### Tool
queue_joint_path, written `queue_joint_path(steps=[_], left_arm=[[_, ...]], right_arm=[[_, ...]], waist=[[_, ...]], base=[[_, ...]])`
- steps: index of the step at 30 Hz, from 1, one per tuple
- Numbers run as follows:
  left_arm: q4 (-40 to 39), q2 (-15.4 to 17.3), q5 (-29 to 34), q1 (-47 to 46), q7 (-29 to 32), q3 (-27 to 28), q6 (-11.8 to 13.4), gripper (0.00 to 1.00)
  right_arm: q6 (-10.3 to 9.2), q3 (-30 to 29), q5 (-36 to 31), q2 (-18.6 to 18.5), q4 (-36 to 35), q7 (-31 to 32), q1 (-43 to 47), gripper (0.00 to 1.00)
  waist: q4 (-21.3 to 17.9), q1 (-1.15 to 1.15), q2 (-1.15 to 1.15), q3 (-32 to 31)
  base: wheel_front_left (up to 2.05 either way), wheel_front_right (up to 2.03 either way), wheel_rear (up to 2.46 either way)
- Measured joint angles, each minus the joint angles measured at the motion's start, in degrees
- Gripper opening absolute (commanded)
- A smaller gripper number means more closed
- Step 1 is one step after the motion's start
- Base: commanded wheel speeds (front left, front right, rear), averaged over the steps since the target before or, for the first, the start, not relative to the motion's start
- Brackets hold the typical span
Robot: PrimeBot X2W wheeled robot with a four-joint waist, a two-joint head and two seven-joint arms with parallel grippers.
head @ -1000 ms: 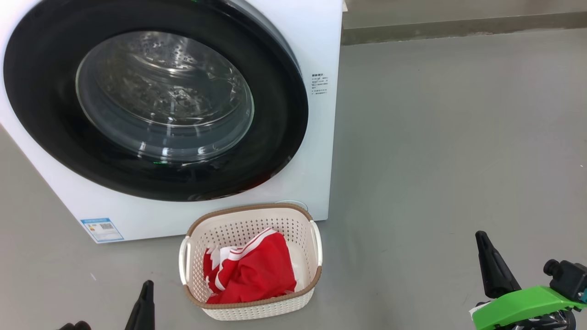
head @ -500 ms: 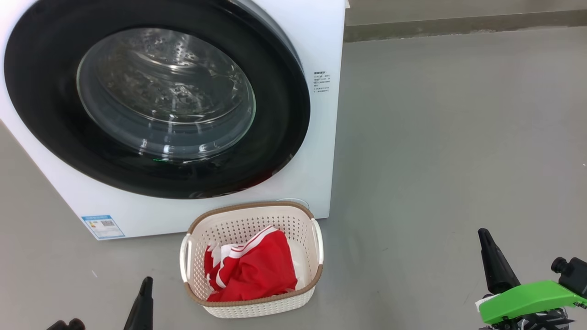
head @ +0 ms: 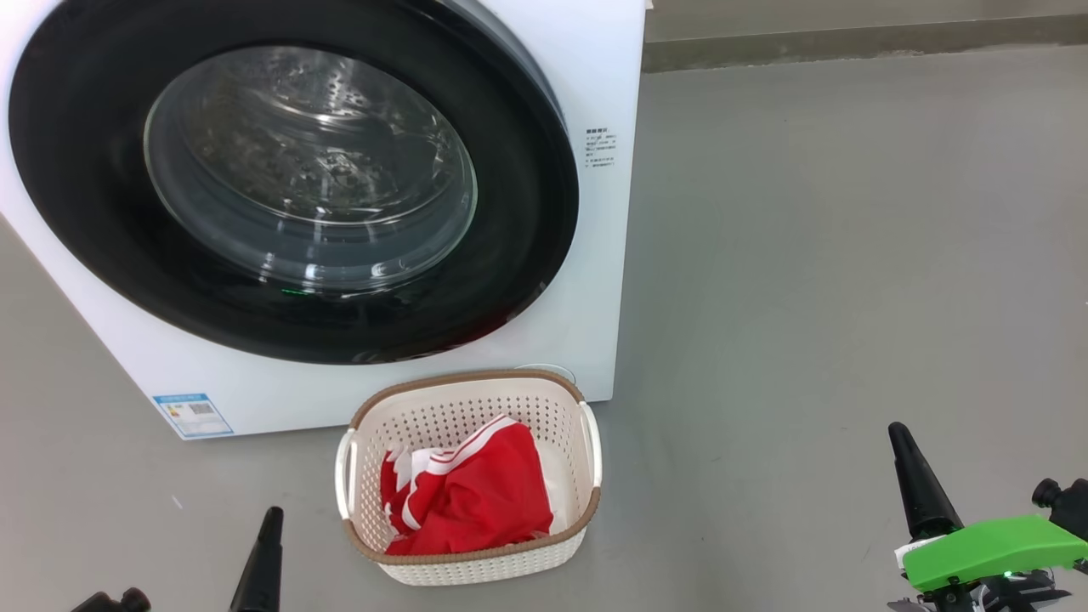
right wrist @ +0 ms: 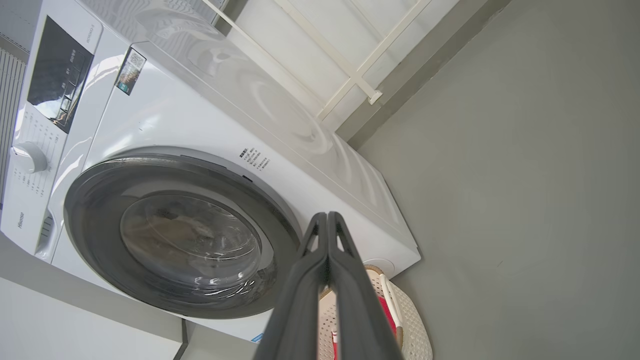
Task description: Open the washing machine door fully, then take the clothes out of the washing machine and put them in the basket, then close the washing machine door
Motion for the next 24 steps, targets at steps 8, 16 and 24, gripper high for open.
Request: queue_joint_path(steps=[8, 16, 24], left_arm=[[0.5, -0.1, -4.5, -0.6, 1.5, 0.4, -0.5, 0.00], [0.9, -0.2, -8.9, -1.2, 2.5, 0.9, -0.5, 0.00], [1.3, -0.4, -13.9, -1.8, 3.9, 1.4, -1.0, 0.00]], right_arm=[[0.00, -0.3, 4.8, 0.0, 0.1, 1.3, -0.2, 0.00], [-0.01, -0.8, 10.5, 0.0, 0.2, 2.6, -0.9, 0.00], [-0.01, -1.1, 15.2, 0.0, 0.4, 4.0, -1.2, 0.00]], waist=[[0.2, 0.00, 0.00, 0.2], [0.3, 0.00, 0.00, 0.4], [0.5, 0.00, 0.00, 0.7]], base=[[0.00, 0.00, 0.00], [0.00, 0.00, 0.00], [0.00, 0.00, 0.00]])
